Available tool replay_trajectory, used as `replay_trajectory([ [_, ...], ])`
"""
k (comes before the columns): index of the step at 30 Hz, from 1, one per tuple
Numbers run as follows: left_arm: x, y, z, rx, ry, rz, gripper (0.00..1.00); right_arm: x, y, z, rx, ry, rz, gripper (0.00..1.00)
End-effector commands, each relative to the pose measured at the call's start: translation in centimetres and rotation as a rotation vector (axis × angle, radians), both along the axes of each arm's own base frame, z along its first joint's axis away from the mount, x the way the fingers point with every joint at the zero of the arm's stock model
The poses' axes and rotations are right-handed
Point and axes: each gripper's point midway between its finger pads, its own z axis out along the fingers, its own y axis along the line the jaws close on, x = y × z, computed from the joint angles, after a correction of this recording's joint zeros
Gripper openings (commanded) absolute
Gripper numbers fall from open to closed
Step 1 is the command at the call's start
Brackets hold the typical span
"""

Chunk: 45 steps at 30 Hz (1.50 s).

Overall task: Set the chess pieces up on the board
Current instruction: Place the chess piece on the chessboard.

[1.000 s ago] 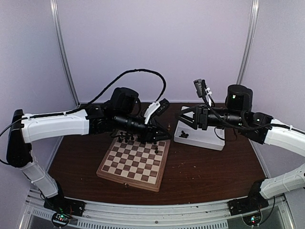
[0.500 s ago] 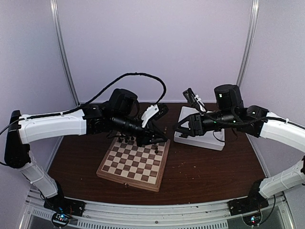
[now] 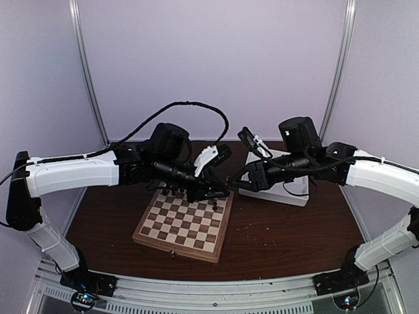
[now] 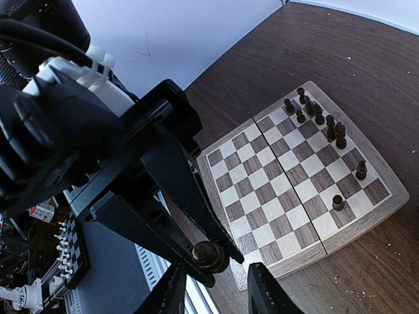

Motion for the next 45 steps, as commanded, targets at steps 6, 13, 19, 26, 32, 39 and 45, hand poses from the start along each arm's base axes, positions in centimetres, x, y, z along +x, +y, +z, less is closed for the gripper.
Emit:
replay_trajectory([
  [6, -0.7, 0.2, 1.3, -0.032, -0.025, -0.035, 0.00, 0.1, 1.3, 1.5, 0.034, -0.030, 0.033, 0.30],
  [13, -0.7, 0.2, 1.4, -0.032, -0.024, -0.036, 0.00, -0.1, 1.8, 1.2, 0.033, -0.023, 0.046, 0.21],
  [19, -0.9, 0.2, 1.2, -0.030, -0.017, -0.042, 0.00, -0.1, 1.8, 1.3, 0.035, -0.029, 0.045, 0.15],
  [26, -0.9, 0.5, 0.9, -0.018, -0.014, -0.034, 0.11, 0.2, 1.7, 1.1, 0.025, -0.044, 0.029, 0.04],
  [32, -0.2, 1.5, 0.5, -0.022, -0.012, 0.053, 0.52, 1.4, 1.3, 0.2, -0.011, -0.063, -0.032, 0.03],
  [39, 2.2, 6.4, -0.9, -0.048, 0.077, 0.250, 0.69, 3.4, 0.3, -2.9, -0.126, -0.122, -0.120, 0.02],
  [45, 5.2, 12.4, -2.8, -0.025, 0.175, 0.486, 0.68, 4.9, 1.5, -5.6, -0.169, -0.181, -0.139, 0.02],
])
